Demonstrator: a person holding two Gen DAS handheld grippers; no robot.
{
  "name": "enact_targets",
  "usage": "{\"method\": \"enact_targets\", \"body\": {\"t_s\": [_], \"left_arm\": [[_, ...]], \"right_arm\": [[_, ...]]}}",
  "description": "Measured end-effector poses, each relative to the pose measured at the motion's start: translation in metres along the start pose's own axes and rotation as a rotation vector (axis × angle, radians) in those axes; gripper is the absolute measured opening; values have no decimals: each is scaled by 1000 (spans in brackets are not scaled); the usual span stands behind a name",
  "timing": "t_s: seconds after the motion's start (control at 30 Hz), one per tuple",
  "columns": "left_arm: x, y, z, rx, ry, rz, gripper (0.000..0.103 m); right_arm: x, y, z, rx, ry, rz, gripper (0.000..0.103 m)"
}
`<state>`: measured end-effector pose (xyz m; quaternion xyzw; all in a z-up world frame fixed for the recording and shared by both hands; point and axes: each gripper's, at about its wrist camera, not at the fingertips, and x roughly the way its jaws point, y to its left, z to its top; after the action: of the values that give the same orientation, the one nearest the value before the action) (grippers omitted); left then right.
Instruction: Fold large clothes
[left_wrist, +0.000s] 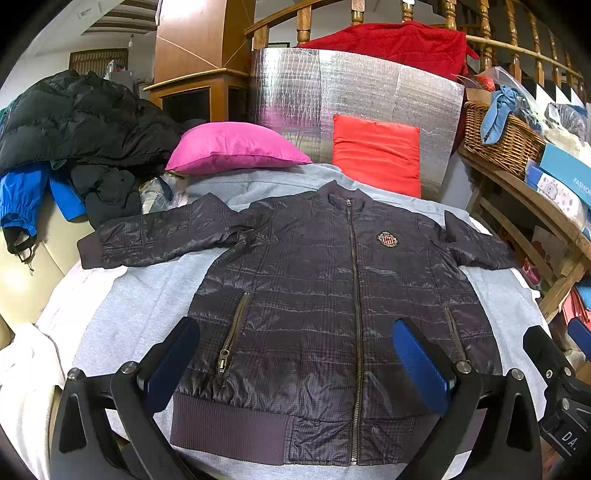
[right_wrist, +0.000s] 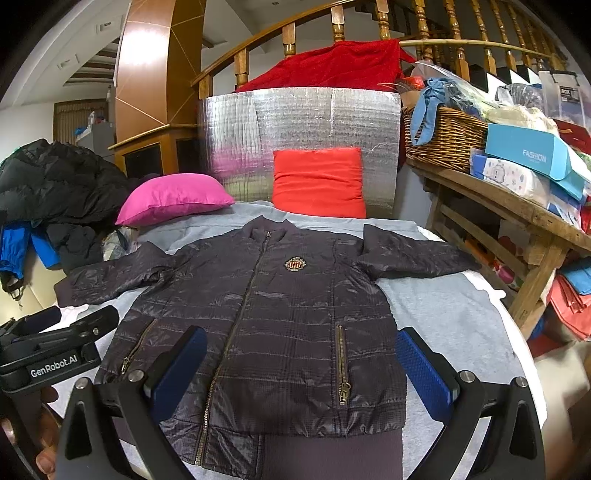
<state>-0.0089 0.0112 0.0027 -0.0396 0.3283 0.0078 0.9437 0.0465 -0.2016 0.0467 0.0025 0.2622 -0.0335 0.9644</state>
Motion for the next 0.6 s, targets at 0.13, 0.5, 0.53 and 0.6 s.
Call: {"method": "enact_targets", "body": {"t_s": [0.13,0.5,0.53,0.6], "left_arm": [[1,-1,0,1,1,2,103],[3,0,-2,1,6,3,103],[3,0,-2,2,6,4,103],[3,-1,-3,5,6,3,103]], "right_arm": [[1,0,1,-2,0,0,103],[1,0,4,-6,-3,-11,103],[1,0,5,-5,-3,-11,103],[2,-1,5,-5,-1,-13,103]]}}
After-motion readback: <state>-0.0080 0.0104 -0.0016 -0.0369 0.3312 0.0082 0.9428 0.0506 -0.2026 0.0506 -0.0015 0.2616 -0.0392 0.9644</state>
